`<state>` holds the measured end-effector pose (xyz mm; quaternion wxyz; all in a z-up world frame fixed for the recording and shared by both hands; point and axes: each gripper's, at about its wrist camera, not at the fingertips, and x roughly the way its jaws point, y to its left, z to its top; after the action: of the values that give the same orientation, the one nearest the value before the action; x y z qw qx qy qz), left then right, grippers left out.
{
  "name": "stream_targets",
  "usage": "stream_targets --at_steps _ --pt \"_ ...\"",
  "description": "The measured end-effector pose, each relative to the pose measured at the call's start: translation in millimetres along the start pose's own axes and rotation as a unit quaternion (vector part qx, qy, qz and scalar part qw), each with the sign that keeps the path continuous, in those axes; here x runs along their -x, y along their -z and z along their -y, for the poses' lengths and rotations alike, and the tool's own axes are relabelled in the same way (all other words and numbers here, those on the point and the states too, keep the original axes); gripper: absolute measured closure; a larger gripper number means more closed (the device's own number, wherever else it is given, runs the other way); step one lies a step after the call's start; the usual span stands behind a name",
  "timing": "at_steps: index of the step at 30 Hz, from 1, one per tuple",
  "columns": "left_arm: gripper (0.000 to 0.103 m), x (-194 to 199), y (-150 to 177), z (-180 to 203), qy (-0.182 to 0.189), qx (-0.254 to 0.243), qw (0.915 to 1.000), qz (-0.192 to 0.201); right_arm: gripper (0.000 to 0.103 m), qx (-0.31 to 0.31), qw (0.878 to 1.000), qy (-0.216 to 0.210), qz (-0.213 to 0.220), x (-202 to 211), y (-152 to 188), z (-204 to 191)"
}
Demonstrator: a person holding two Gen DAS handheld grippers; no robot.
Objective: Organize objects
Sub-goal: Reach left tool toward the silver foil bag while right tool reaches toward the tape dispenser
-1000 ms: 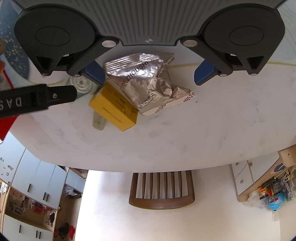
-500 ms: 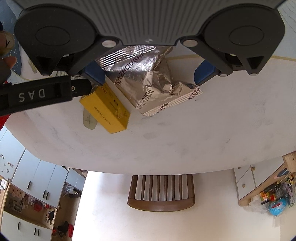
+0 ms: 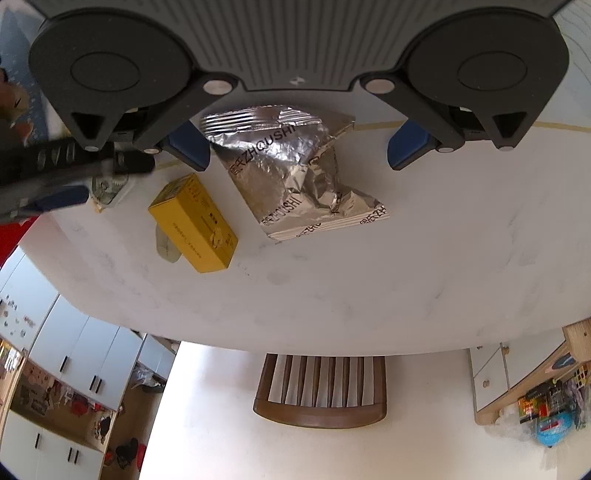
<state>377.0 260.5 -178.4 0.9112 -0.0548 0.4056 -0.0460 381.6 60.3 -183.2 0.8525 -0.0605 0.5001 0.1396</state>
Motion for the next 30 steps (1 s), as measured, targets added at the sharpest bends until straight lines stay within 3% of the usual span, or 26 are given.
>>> stream_targets --at_steps 6,15,20,22,26,28,30 --pt "0.000 4.8 -7.8 5.8 0.009 0.009 0.9999 0.007 0.002 0.025 1.000 0.003 0.001 9.1 18.1 11.0" --pt "0.001 -18.2 -10.7 12.8 -0.065 0.011 0.9978 0.001 0.004 -0.029 0.999 0.035 0.009 12.9 32.9 30.3" --pt "0.001 -19.2 -9.4 12.1 -0.071 0.016 0.9973 0.004 0.012 -0.041 0.998 0.040 0.024 8.1 28.6 28.5" --pt "0.005 -17.7 -9.5 12.0 -0.070 0.018 0.9973 0.006 0.019 -0.042 0.998 0.040 0.032 8.6 25.5 28.1" --pt "0.025 -13.0 -10.8 14.4 -0.062 0.017 0.9979 0.006 0.043 -0.027 0.998 0.032 0.043 16.7 25.0 22.4" --pt "0.038 -10.4 -11.4 16.1 -0.056 0.017 0.9983 0.006 0.046 -0.025 0.998 0.032 0.043 19.3 25.6 22.4" --pt "0.042 -8.7 -12.4 17.5 -0.054 0.017 0.9984 0.000 0.047 -0.027 0.998 0.029 0.043 22.5 25.7 23.4"
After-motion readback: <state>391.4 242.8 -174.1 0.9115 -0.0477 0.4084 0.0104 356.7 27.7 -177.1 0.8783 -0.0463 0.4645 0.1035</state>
